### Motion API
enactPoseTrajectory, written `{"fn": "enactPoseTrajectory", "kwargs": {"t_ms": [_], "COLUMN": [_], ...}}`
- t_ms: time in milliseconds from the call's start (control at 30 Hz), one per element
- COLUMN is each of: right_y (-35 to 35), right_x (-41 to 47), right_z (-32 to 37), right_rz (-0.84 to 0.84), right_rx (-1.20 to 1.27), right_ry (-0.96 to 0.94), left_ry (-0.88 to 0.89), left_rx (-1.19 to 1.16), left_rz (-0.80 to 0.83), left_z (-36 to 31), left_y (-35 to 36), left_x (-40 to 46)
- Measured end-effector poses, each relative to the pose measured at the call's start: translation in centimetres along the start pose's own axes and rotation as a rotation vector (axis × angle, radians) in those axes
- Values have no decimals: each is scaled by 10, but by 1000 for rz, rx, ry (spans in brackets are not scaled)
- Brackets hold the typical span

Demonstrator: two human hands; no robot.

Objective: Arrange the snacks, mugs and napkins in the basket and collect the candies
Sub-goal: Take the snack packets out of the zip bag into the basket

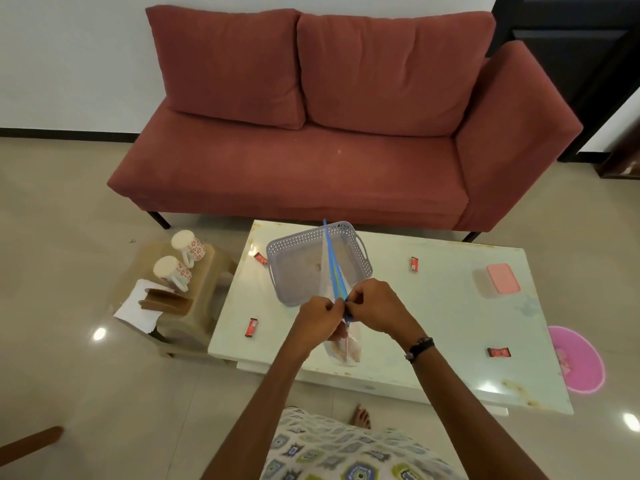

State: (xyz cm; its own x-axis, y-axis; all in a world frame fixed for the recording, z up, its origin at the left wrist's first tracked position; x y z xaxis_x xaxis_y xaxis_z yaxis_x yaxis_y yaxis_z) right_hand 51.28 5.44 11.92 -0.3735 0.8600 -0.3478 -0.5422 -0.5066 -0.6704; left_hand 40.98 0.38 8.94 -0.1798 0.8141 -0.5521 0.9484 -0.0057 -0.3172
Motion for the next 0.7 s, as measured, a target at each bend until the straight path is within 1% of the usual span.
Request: {"fn": "enactPoseTrajectory", "kwargs": {"t_ms": [33, 67, 100, 133, 233, 300, 400, 533, 633, 700], "right_y": [-2, -3, -4, -4, 0, -1, -3, 4, 9, 11], "right_x": [0, -1, -2, -2, -3, -4, -7, -12, -16, -17], "right_z": [1, 0, -1, -5, -19, -22, -24, -33, -35, -35], "right_rz": [-19, -32, -33, -13, 136, 188, 161, 78, -4, -22], "right_rx": [8, 22, 37, 45, 72, 114, 222, 466, 542, 558], "right_ry": [-3, 1, 13, 35, 135, 149, 152, 246, 276, 284], "left_ry": [-35, -32, -8, 23, 91, 116, 126, 124, 105, 108], "left_rx": [-54, -77, -74, -58, -7, 2, -22, -81, -117, -124], "left_rz": [94, 147, 164, 159, 95, 71, 43, -42, -125, -163], "left_z": [0, -2, -4, -6, -7, -5, 0, 2, 6, 7], "left_y": [5, 6, 7, 7, 12, 18, 22, 19, 16, 14], "left_x": [-2, -2, 0, 1, 4, 3, 6, 7, 6, 5]}}
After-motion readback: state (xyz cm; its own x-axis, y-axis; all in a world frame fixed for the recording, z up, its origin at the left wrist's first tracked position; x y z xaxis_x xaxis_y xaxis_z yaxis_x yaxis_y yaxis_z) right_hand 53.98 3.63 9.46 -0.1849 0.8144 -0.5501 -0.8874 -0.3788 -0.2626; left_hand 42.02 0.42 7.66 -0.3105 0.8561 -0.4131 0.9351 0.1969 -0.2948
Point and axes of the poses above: each hand's wrist, its own x-axis towards the middle knuckle, its own y-axis out of the palm, z = x × y, the point moved 8 cm from there along x, towards the middle knuckle, and after that the axes turned 1 degree about -x, right-handed, at the moved point
